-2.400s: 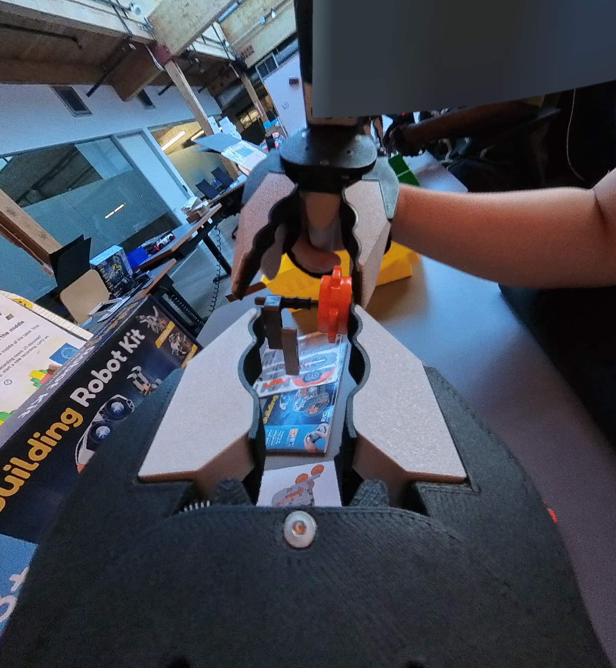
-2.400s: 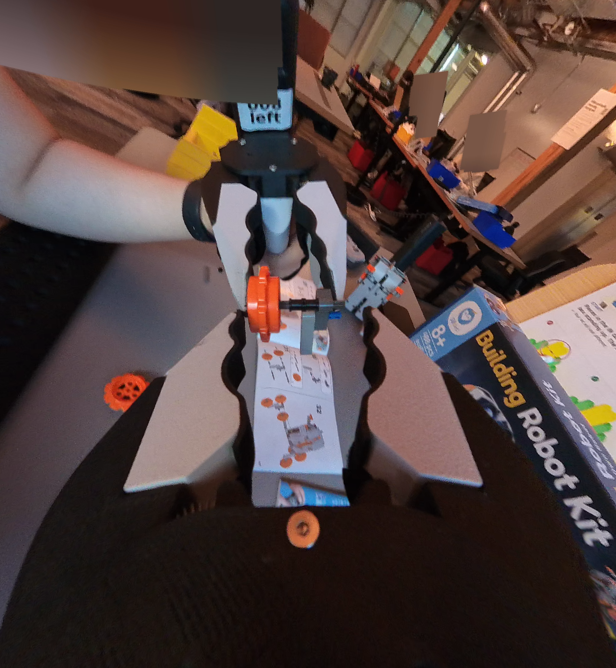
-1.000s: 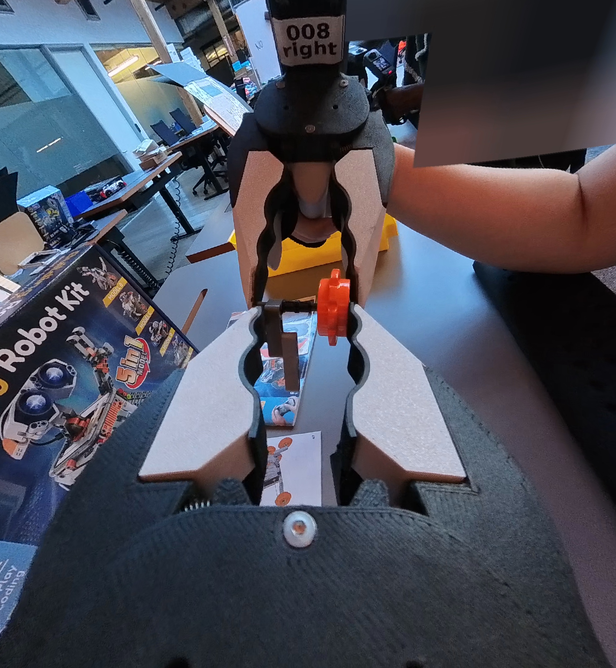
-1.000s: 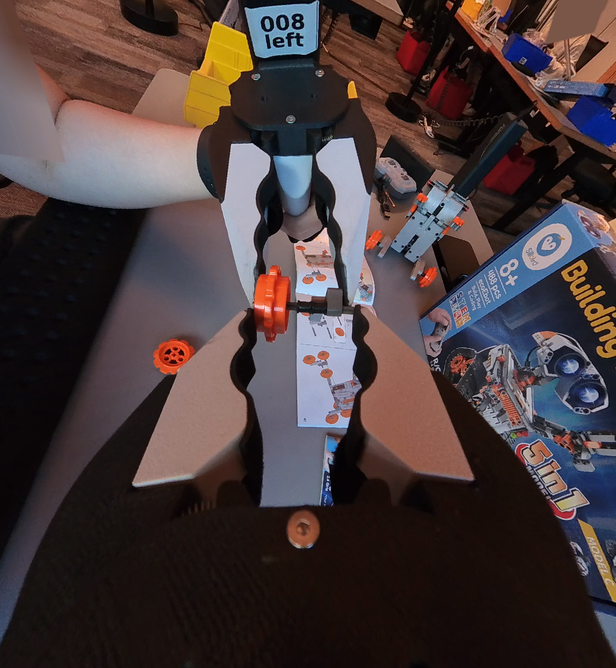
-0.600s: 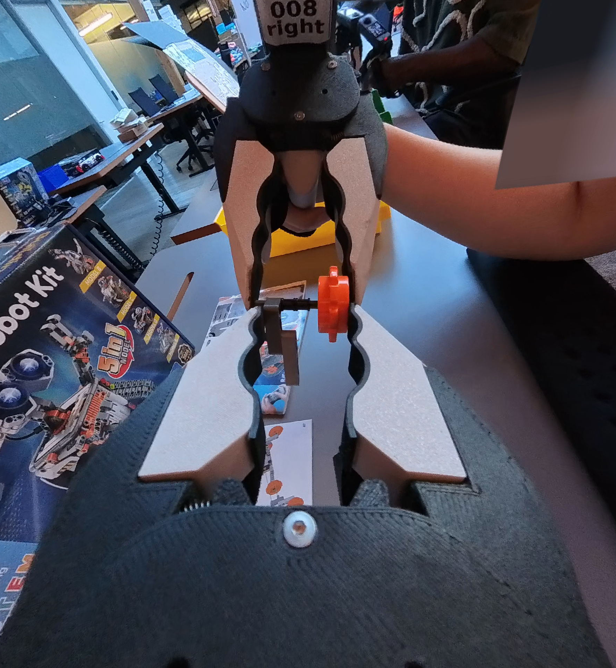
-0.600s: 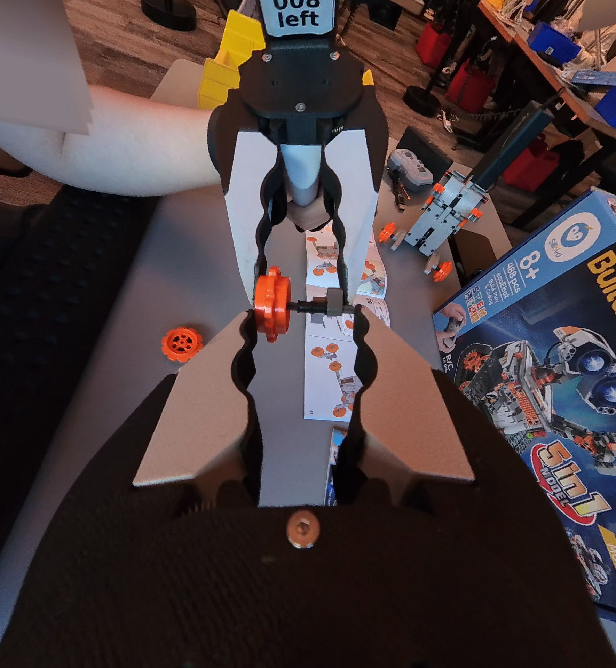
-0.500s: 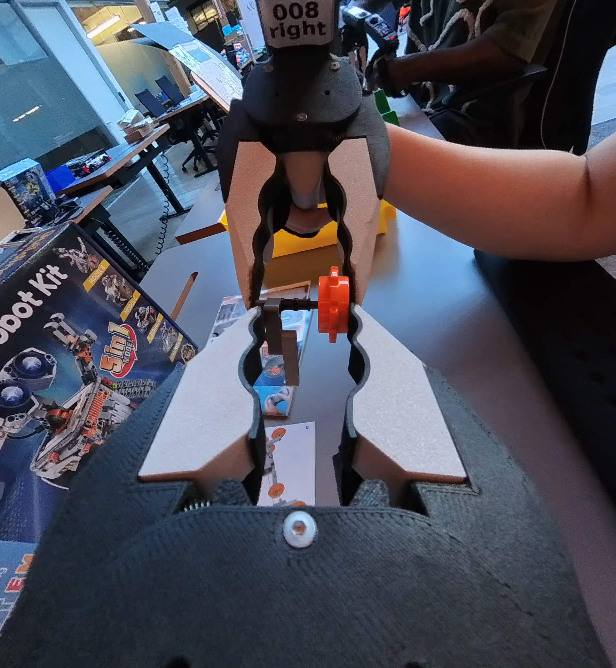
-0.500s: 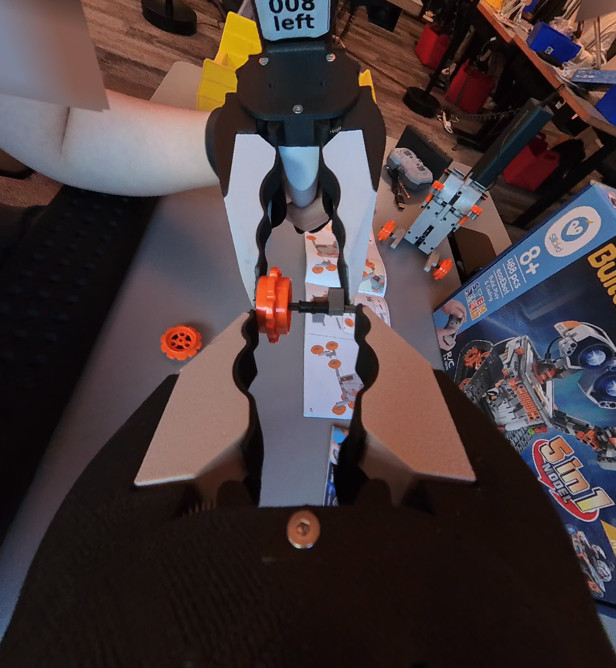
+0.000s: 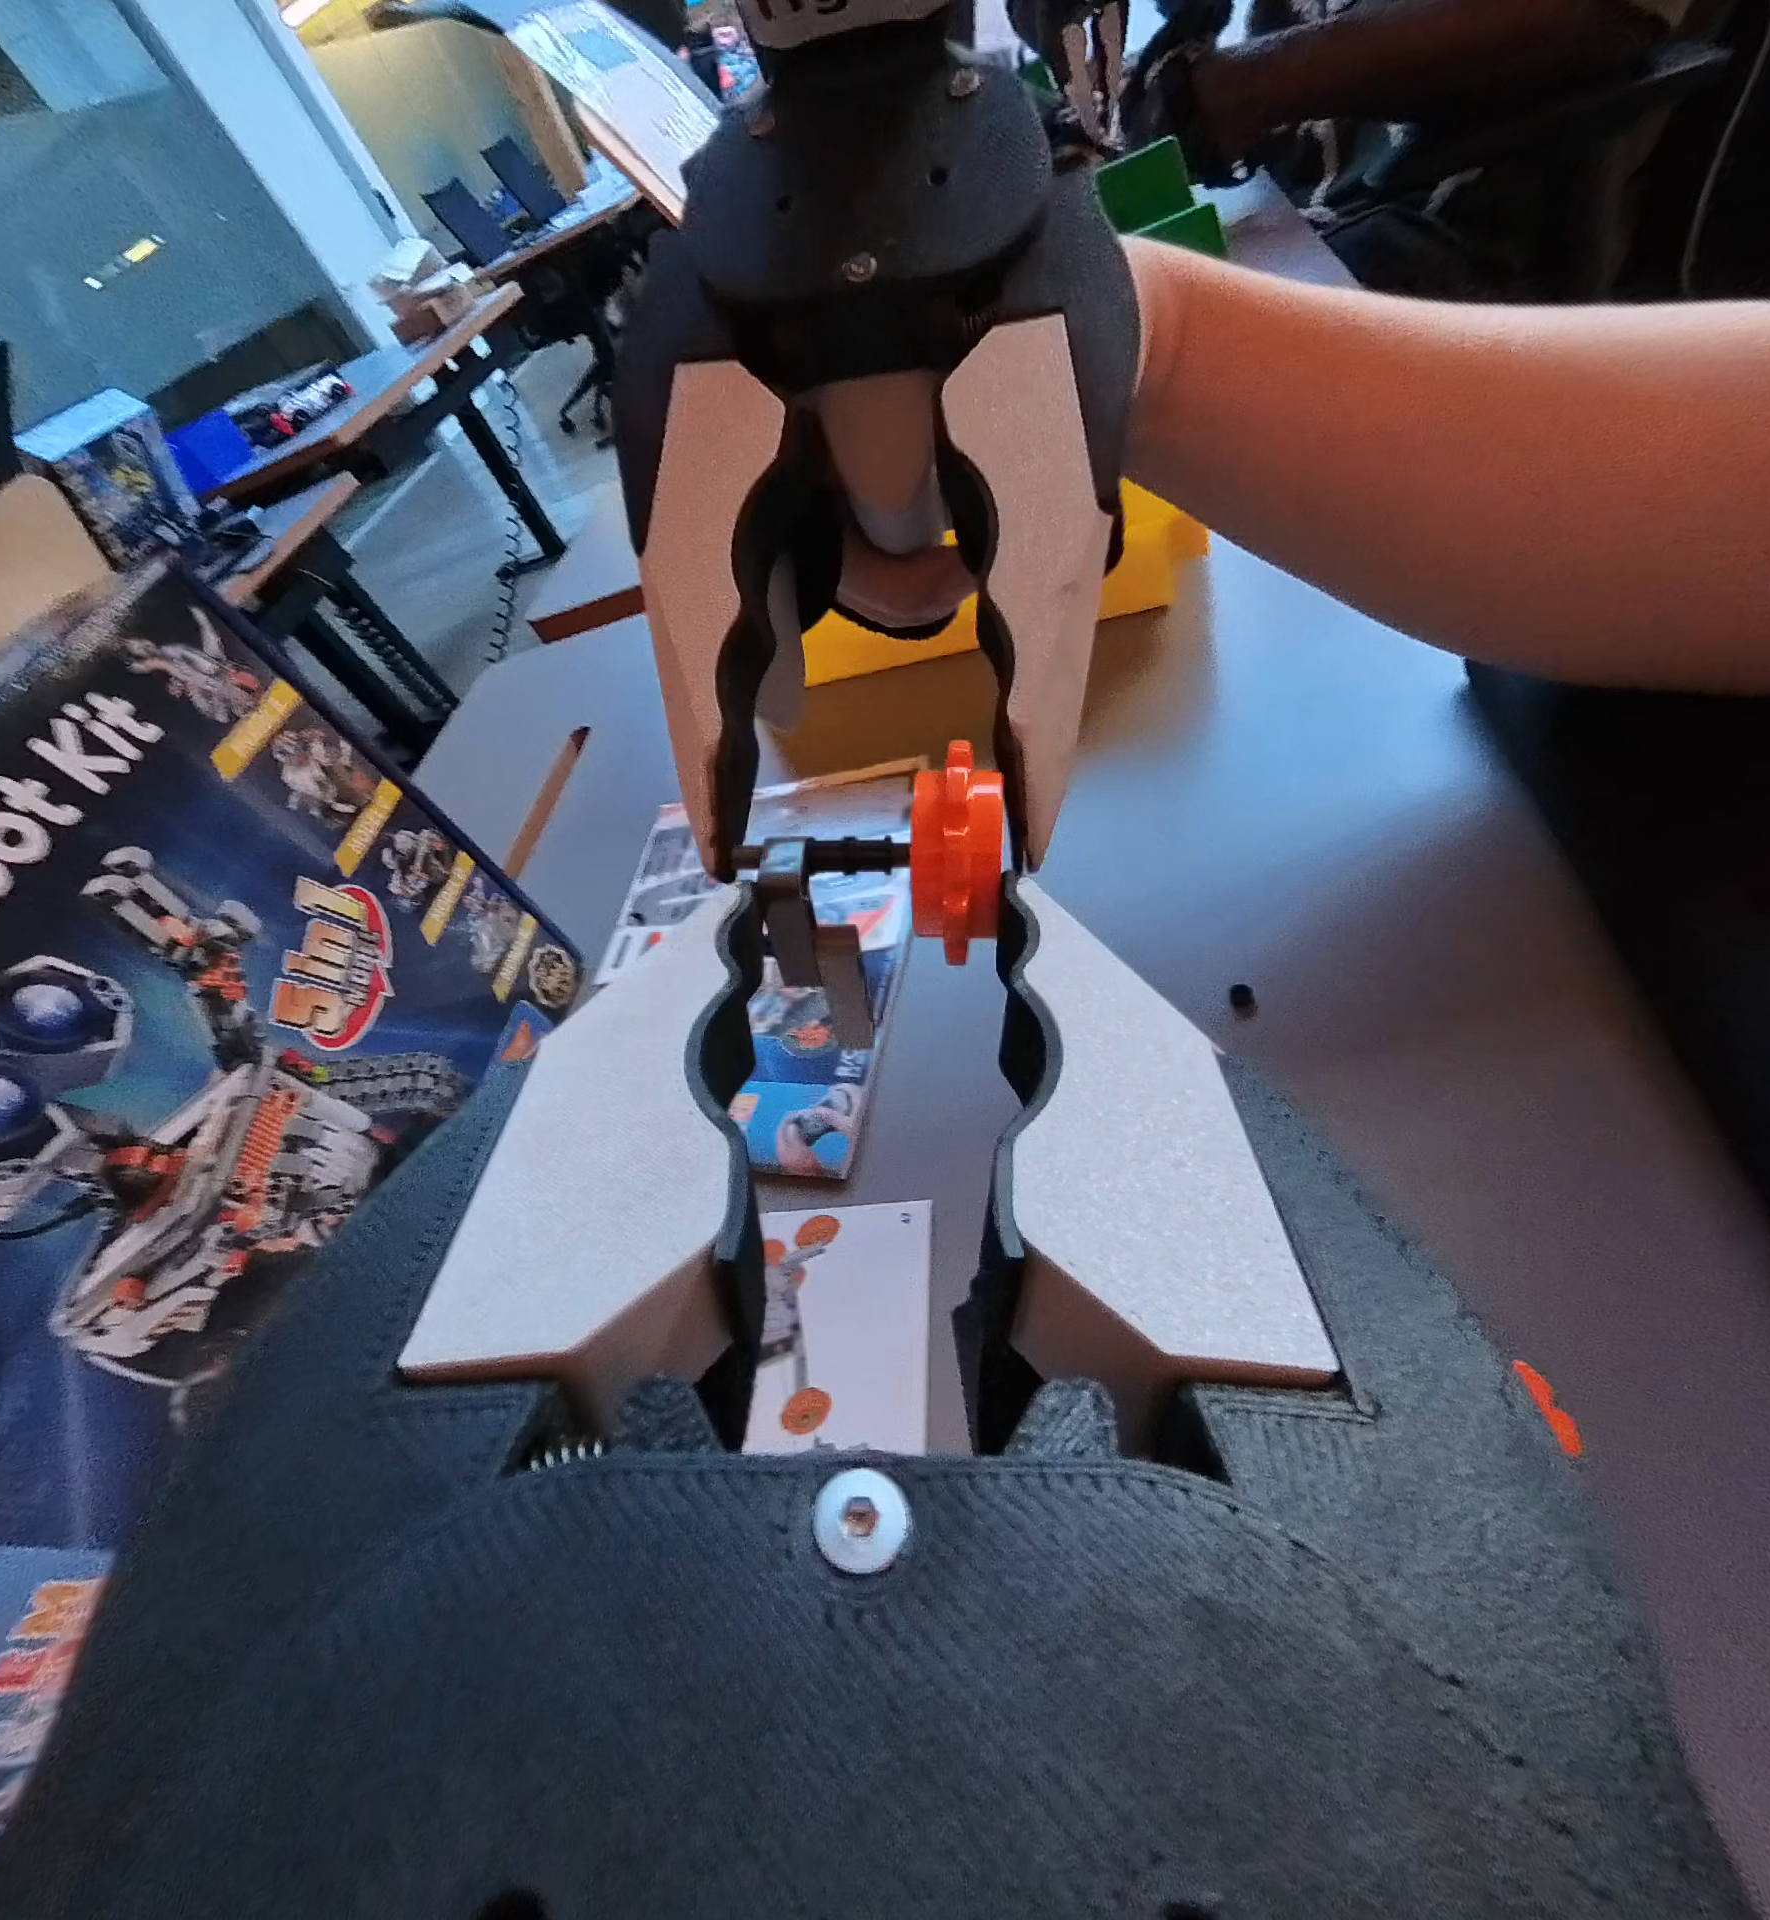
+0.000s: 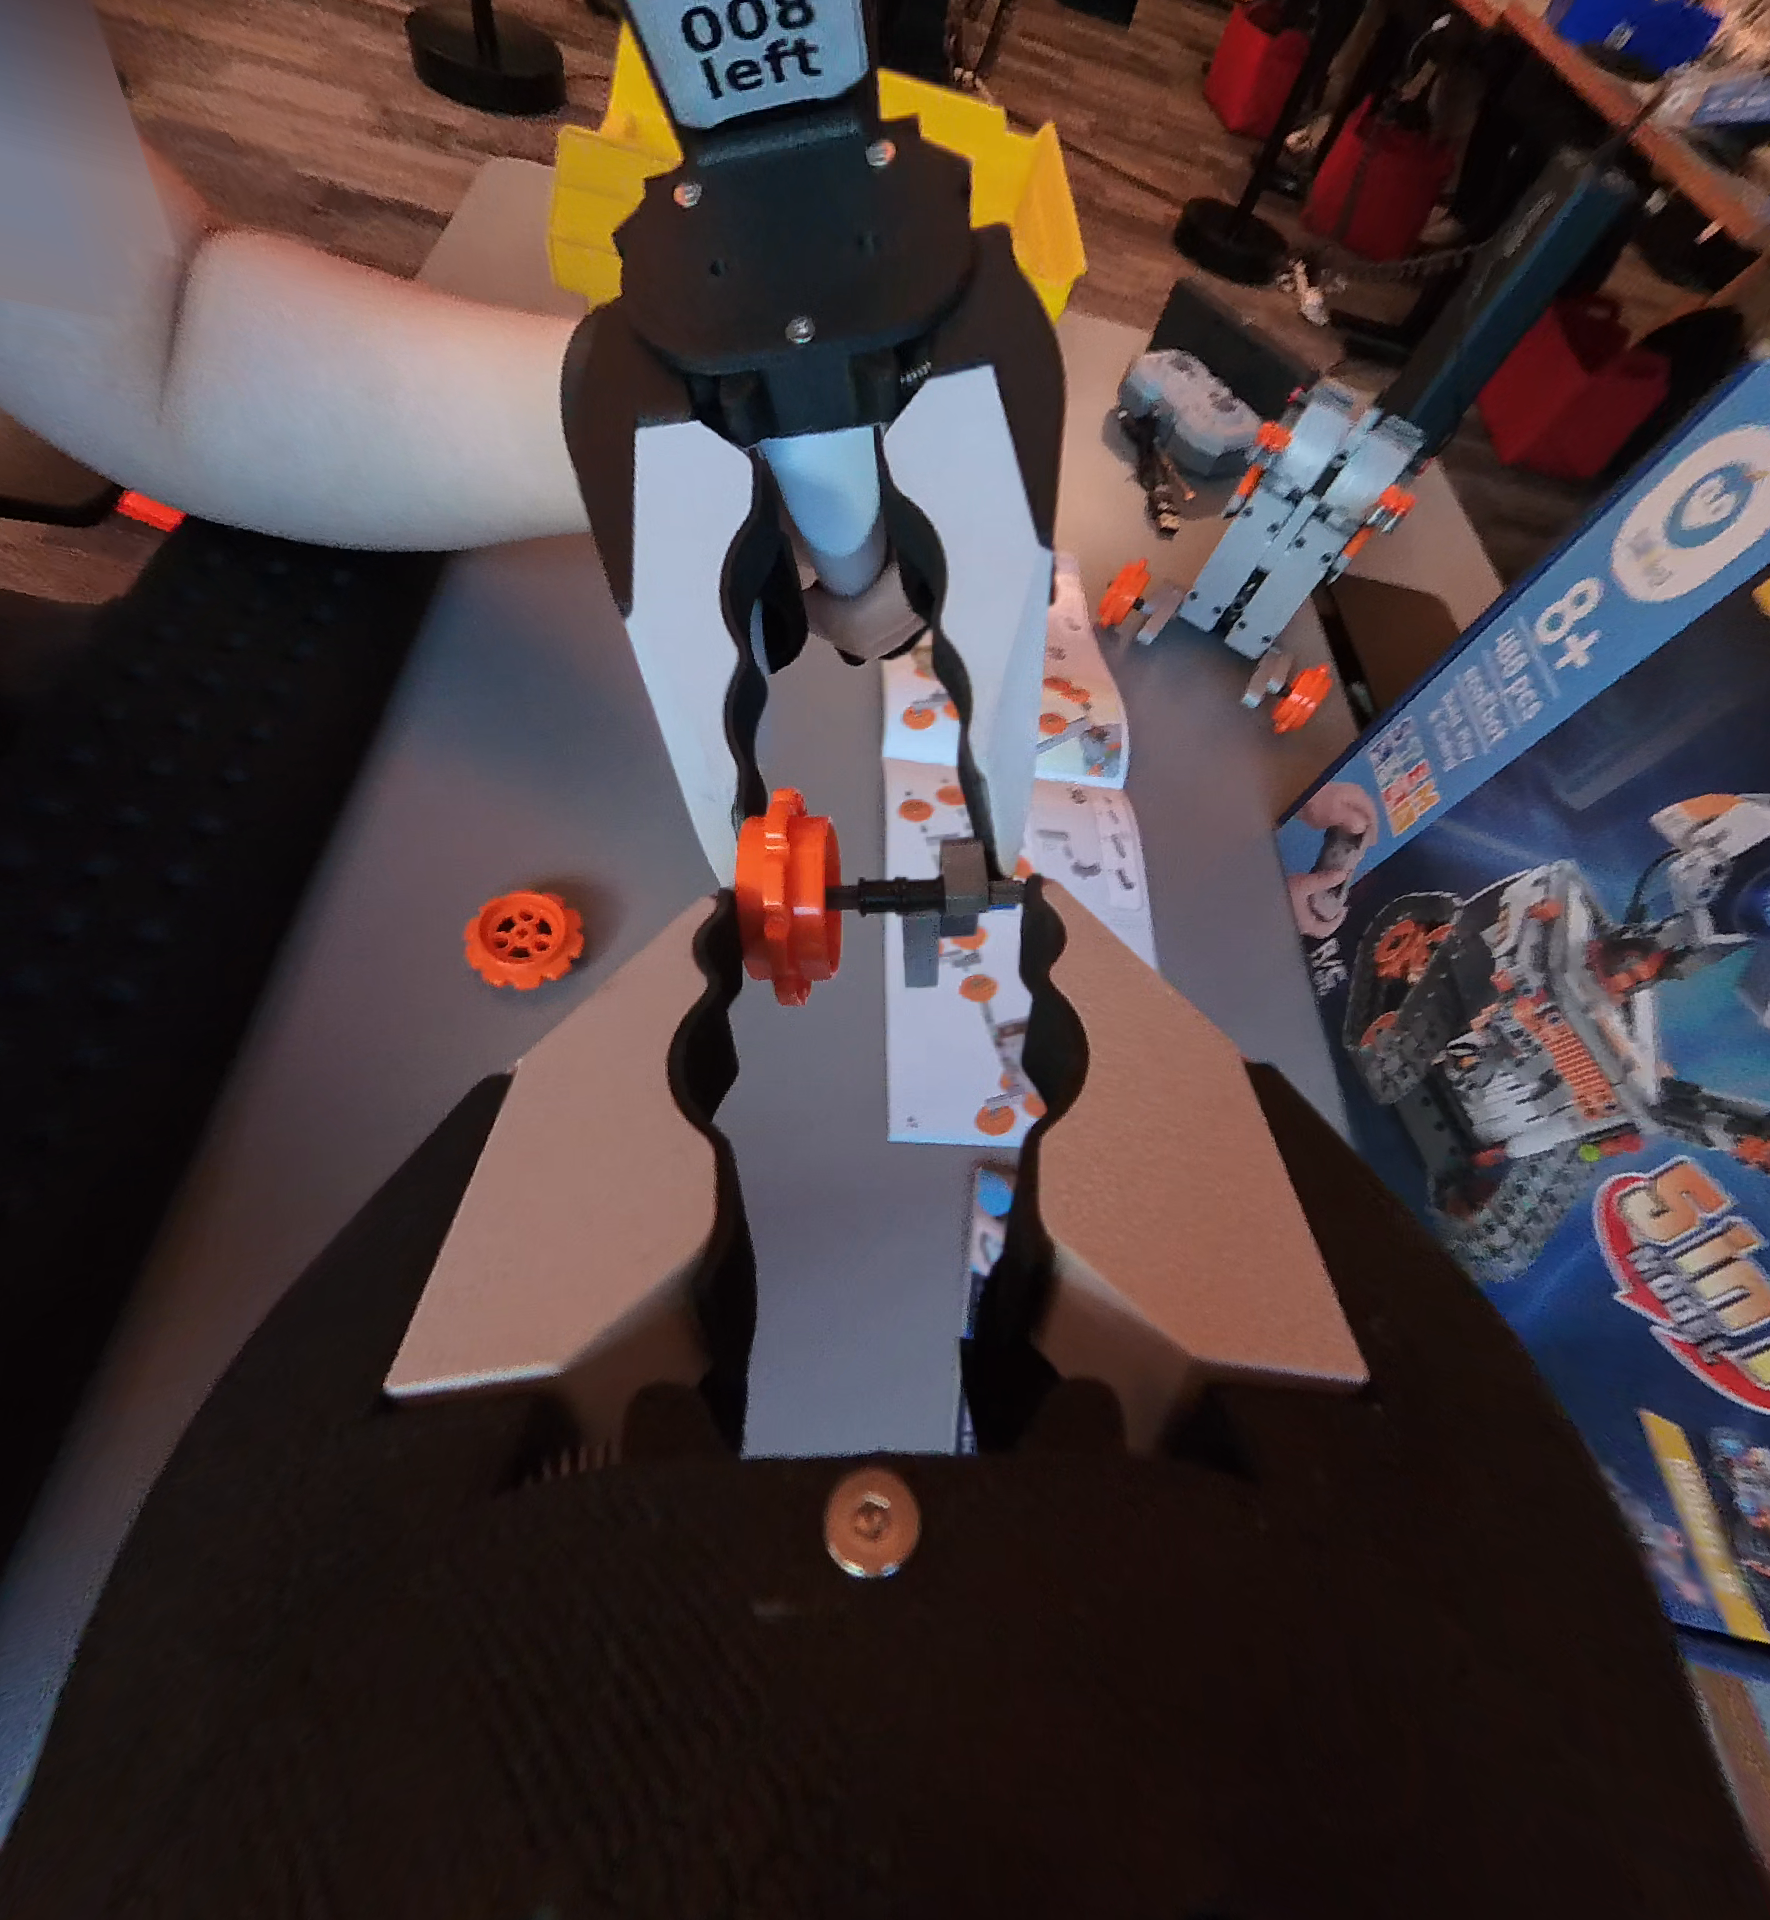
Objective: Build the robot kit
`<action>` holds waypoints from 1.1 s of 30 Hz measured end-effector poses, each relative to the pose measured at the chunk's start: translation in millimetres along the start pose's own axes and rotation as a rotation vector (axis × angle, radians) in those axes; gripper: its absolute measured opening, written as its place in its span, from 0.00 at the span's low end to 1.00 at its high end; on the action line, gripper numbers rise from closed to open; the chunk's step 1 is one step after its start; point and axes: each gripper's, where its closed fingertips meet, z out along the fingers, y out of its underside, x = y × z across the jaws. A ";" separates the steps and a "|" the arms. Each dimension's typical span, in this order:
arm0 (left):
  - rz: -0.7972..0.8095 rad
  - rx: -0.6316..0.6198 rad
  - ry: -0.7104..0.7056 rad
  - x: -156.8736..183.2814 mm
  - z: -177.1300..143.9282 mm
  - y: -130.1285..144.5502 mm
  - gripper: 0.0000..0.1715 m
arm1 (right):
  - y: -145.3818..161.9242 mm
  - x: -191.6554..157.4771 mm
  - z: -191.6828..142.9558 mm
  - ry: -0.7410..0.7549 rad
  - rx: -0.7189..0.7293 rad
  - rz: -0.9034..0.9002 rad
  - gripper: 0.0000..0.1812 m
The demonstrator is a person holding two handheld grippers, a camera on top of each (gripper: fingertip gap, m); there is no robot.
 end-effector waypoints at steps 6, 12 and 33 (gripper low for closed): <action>0.103 -0.010 -0.058 -2.4 -7.3 -9.8 0.25 | -12.6 0.4 -2.5 0.087 -0.041 -0.127 0.29; 0.105 0.016 -0.045 1.3 -10.0 -17.4 0.25 | -17.4 -5.8 -6.9 0.099 -0.076 -0.165 0.30; -0.025 0.099 0.038 2.9 -22.9 -31.9 0.25 | -25.7 -7.9 -2.4 0.084 -0.031 -0.165 0.31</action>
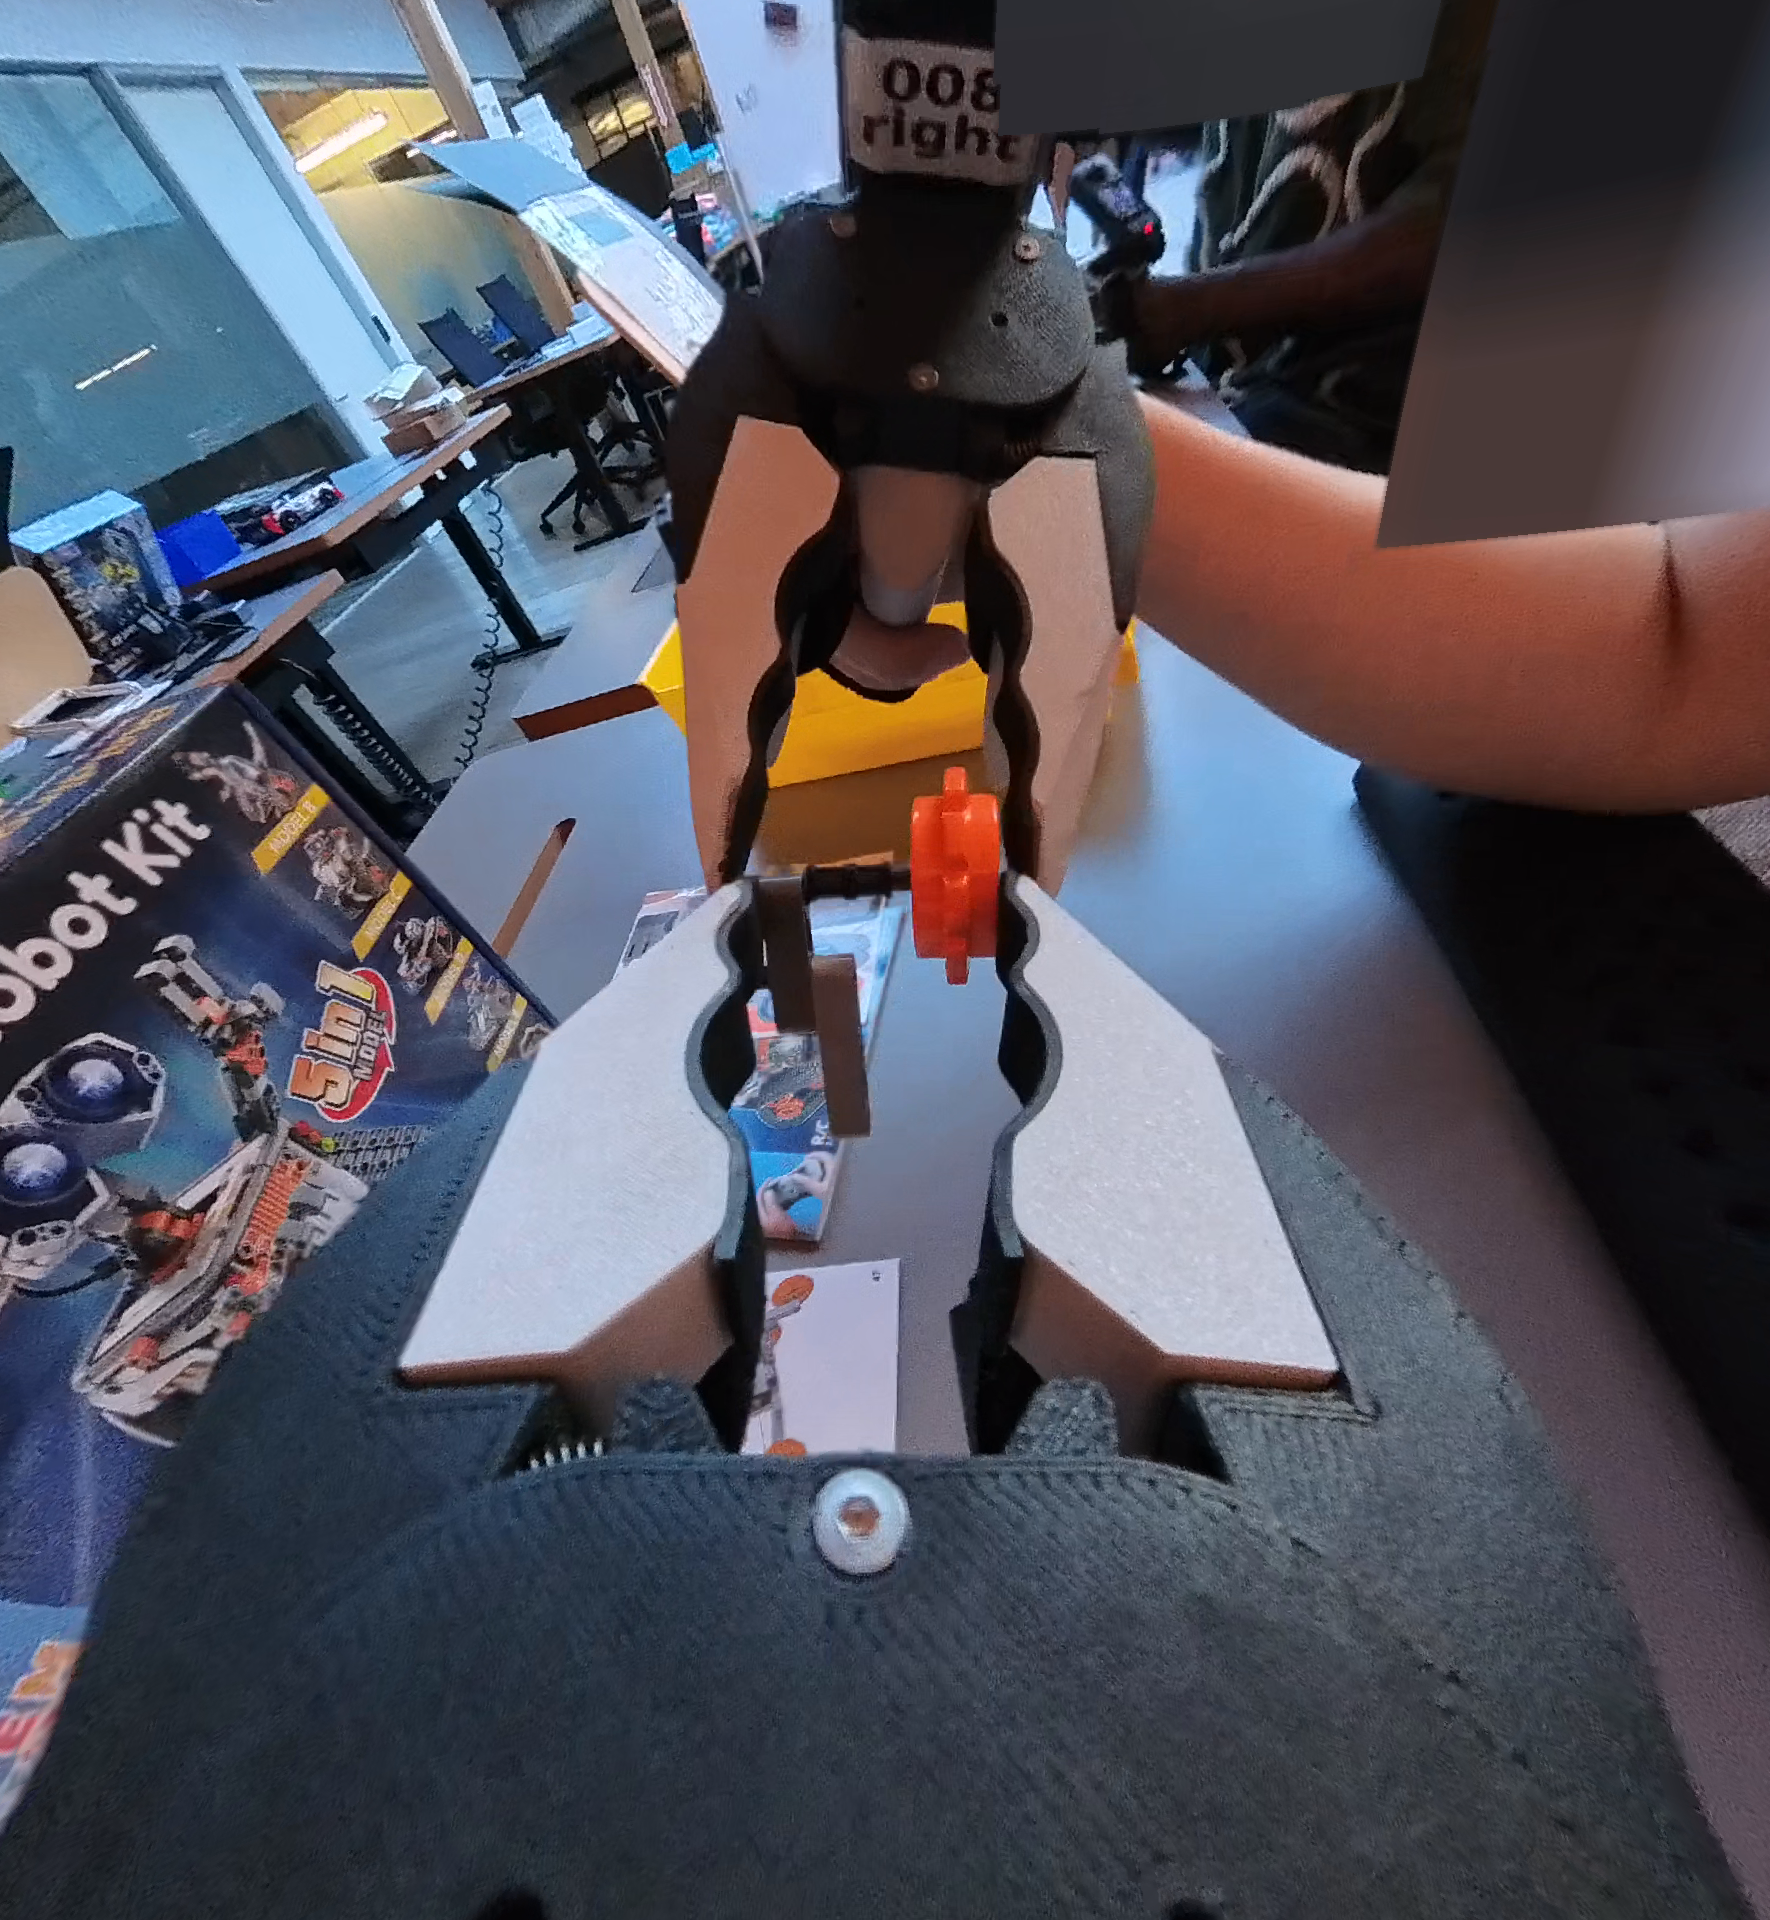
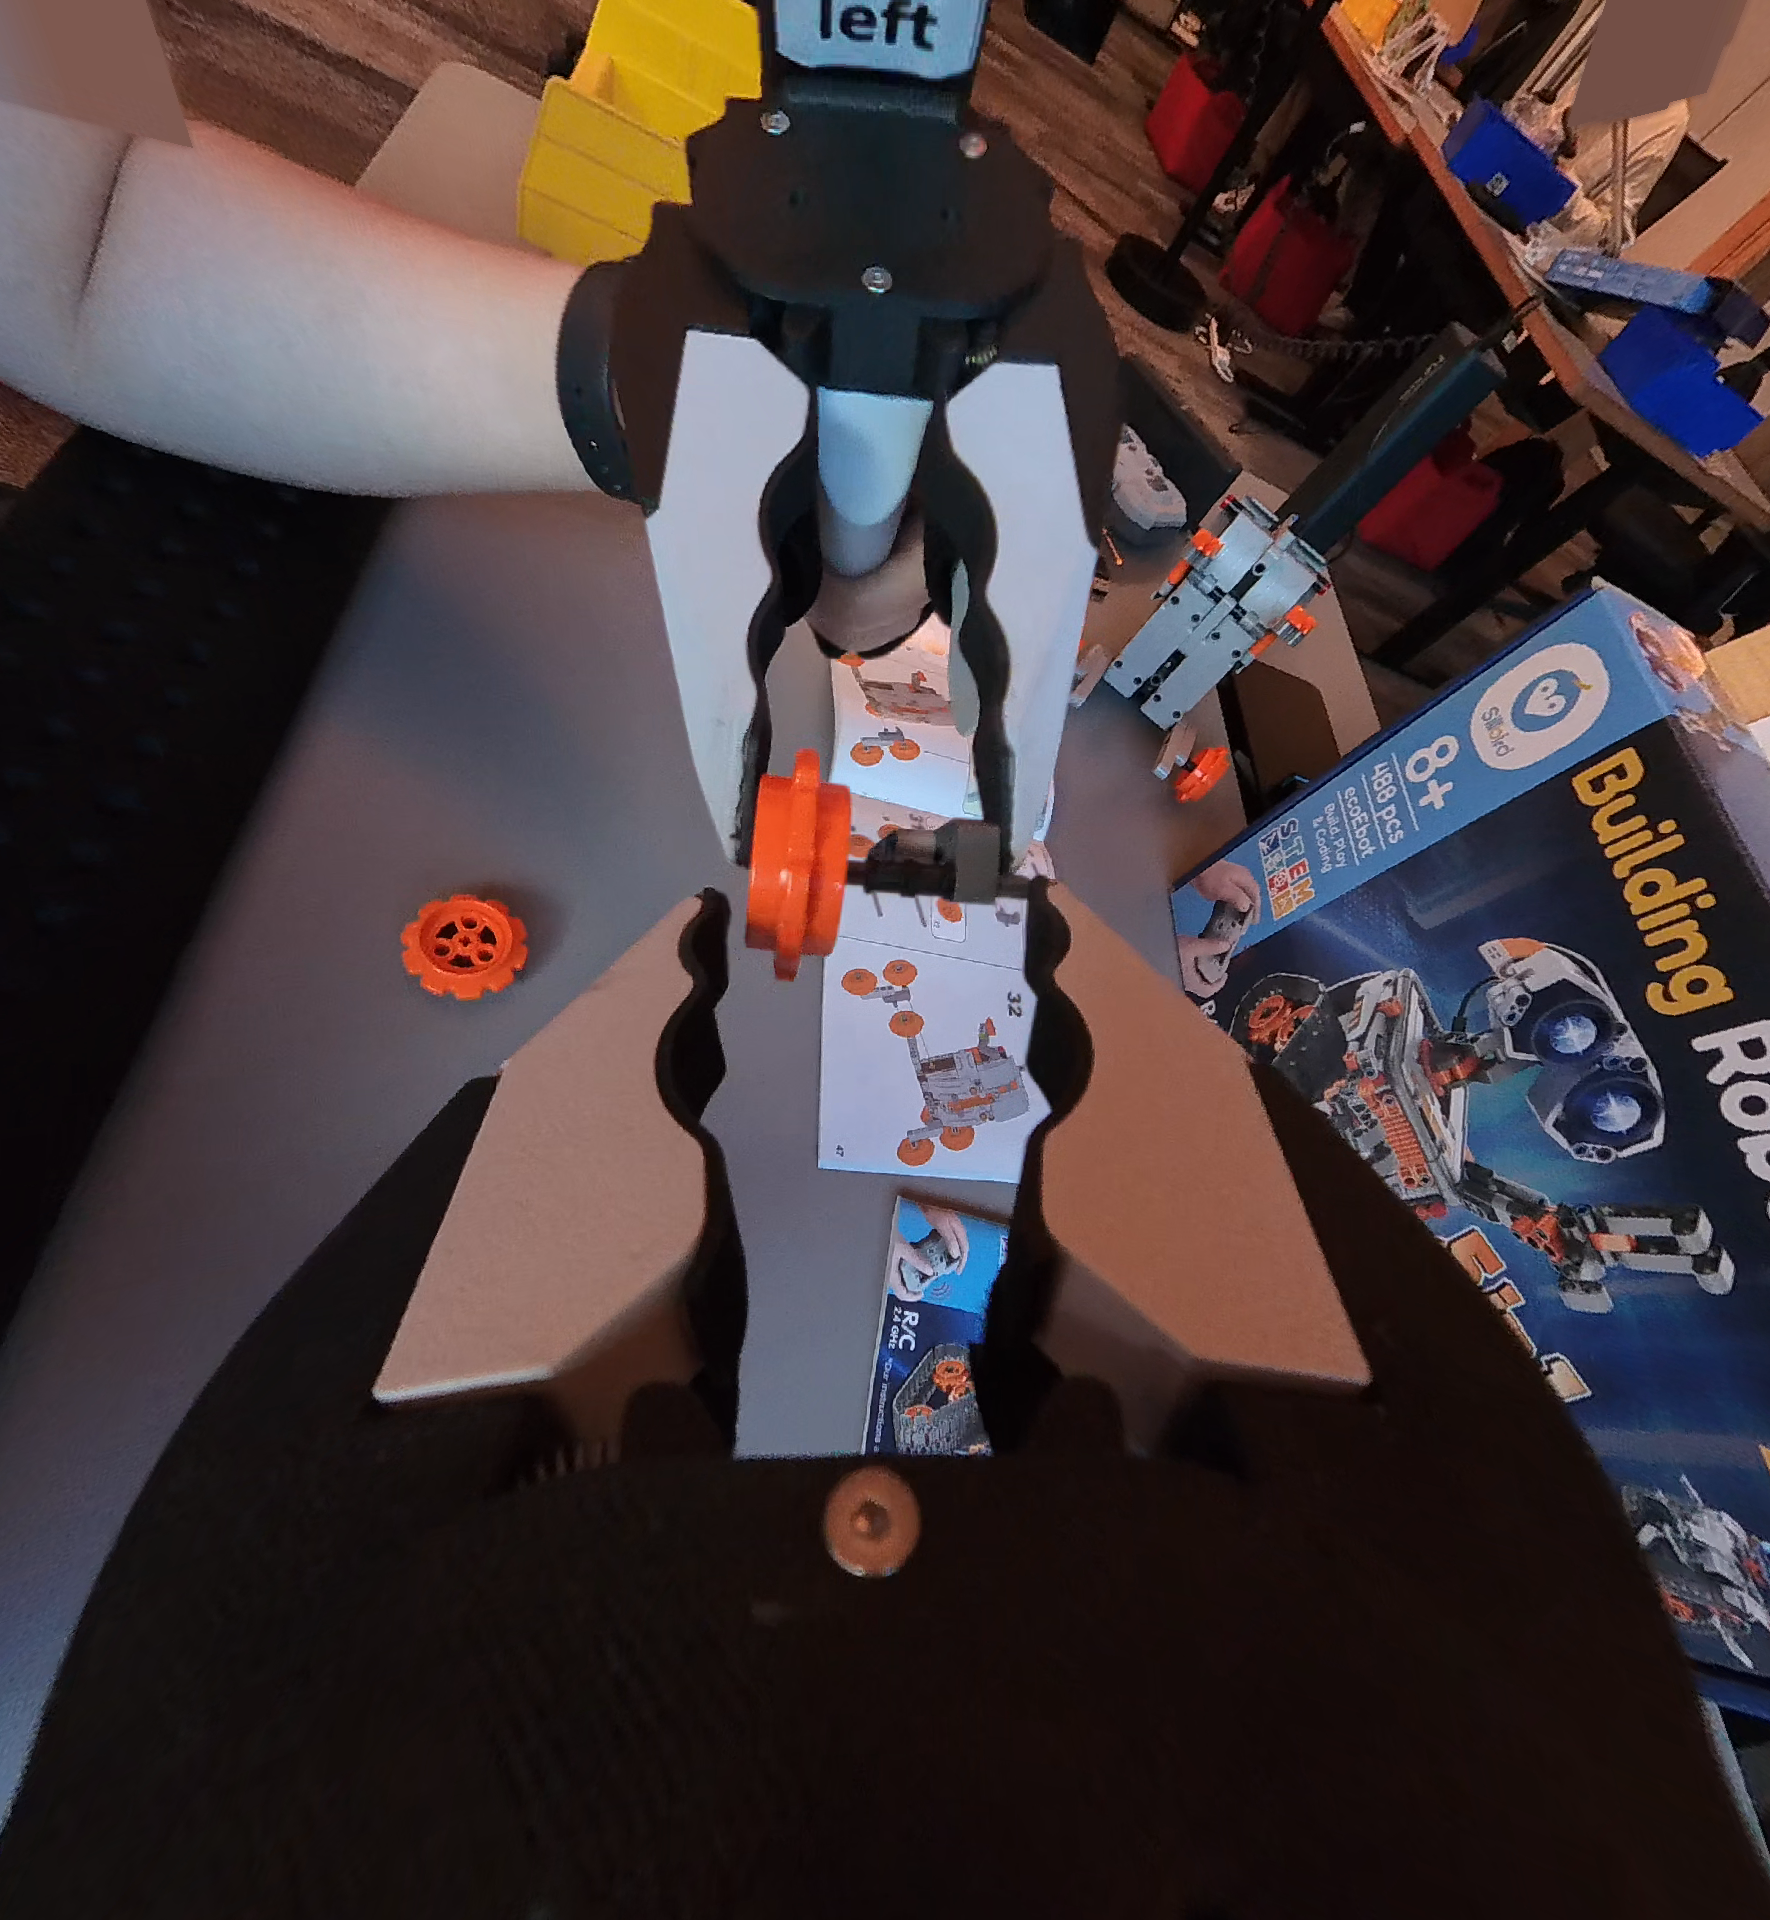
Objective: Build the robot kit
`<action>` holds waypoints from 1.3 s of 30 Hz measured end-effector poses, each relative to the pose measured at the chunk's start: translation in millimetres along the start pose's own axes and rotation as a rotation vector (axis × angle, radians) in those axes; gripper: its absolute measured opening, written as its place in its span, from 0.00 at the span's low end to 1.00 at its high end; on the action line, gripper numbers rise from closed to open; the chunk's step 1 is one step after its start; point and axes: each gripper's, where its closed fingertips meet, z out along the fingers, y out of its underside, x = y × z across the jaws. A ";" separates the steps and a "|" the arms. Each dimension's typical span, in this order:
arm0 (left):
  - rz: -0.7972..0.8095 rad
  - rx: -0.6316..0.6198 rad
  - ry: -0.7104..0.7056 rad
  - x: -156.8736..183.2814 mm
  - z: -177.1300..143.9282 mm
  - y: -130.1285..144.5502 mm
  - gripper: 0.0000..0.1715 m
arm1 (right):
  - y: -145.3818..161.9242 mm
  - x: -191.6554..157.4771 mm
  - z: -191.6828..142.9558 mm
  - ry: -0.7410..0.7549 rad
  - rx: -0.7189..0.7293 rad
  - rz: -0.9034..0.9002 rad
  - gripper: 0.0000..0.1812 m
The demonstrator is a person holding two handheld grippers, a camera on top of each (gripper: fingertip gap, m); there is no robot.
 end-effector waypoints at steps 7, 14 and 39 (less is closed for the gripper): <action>-0.019 0.028 0.016 1.1 0.5 -1.5 0.25 | 2.0 -0.3 5.6 -0.023 0.001 0.040 0.30; 0.023 0.065 0.013 2.7 -2.7 -4.8 0.25 | -5.3 -0.8 3.0 -0.016 0.023 0.019 0.30; 0.035 0.060 0.011 2.6 0.4 1.5 0.24 | 3.3 -0.5 4.5 -0.004 -0.055 0.004 0.28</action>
